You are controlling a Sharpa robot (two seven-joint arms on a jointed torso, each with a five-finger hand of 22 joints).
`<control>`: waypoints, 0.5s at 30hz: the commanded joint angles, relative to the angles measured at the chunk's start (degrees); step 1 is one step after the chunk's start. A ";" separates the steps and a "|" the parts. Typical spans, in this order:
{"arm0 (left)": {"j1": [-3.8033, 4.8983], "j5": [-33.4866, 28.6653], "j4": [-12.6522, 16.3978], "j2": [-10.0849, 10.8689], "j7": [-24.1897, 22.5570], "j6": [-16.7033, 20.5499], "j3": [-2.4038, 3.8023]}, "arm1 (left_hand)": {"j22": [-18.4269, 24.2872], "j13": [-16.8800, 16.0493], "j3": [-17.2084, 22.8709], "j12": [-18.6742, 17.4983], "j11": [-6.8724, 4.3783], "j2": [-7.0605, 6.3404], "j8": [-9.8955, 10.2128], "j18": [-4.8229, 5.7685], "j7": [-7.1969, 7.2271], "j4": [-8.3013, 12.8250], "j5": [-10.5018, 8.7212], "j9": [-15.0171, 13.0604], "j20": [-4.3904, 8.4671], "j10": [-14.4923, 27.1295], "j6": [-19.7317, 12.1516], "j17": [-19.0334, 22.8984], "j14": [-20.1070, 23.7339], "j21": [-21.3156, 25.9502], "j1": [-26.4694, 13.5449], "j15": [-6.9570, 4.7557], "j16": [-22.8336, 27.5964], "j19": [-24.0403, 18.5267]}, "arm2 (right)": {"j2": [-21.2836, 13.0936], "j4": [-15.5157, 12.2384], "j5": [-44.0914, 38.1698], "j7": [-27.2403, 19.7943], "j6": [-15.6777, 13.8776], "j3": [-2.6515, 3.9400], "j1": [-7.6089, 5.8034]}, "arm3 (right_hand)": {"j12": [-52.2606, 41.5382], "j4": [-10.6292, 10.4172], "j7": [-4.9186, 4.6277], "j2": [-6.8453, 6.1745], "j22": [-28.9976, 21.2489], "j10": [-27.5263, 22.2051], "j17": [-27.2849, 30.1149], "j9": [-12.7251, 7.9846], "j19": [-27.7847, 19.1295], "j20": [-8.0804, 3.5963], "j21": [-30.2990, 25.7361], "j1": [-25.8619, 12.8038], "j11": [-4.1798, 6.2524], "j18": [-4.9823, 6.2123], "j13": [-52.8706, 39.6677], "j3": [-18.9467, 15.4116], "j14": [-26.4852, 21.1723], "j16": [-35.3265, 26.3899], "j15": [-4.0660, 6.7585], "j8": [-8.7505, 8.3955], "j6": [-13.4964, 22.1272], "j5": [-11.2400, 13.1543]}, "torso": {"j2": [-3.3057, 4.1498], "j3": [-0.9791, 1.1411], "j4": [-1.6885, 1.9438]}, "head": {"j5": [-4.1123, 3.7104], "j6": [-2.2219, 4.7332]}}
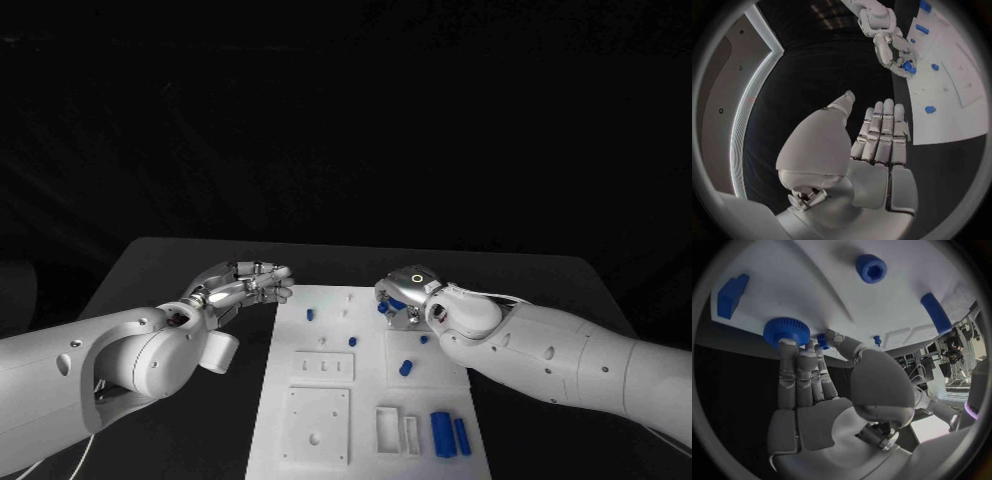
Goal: Assemble the parts on the task board
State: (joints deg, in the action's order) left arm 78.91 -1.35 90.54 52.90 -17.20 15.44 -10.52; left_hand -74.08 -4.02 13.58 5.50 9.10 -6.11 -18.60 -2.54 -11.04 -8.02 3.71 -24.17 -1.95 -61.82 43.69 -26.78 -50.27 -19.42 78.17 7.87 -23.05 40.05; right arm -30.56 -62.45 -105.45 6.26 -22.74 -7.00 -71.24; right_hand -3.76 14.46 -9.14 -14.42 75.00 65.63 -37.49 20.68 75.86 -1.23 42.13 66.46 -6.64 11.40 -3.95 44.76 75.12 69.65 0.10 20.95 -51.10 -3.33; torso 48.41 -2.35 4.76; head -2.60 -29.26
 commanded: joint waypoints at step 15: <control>0.08 0.28 -0.33 -0.48 -0.05 -1.03 -0.05 | -0.11 0.05 -0.02 -0.33 0.03 -0.20 0.23 -1.17 0.02 -0.42 -0.27 0.12 -0.42 -0.39 0.59 -0.13 -0.31 0.39 0.08 0.29 0.46 0.00 | 0.08 -0.65 0.61 0.06 3.49 -0.40 0.60 | -3.00 -1.79 1.73 1.76 1.35 6.70 0.83 1.47 2.14 -1.90 1.76 -0.91 2.52 3.60 -2.35 0.60 -0.50 0.97 2.25 2.48 -4.66 0.54 | 0.15 -0.09 0.07 | -0.19 -0.05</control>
State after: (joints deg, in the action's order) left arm 78.91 -1.34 90.13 52.55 -17.10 15.37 -10.59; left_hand -74.14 -4.03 13.58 5.50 9.10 -6.11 -18.60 -3.11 -10.88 -8.02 3.71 -24.11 -1.95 -61.82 43.85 -26.84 -50.29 -19.42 78.17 7.88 -22.85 40.05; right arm -30.53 -63.09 -105.21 6.61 -22.70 -6.95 -71.31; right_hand -6.64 12.95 -7.39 -13.21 75.00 69.67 -36.68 22.03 76.82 -1.78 43.60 65.51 -4.10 11.32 -6.34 45.30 74.79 70.24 1.90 23.13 -55.53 -3.10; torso 48.53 -2.38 4.77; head -2.79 -29.28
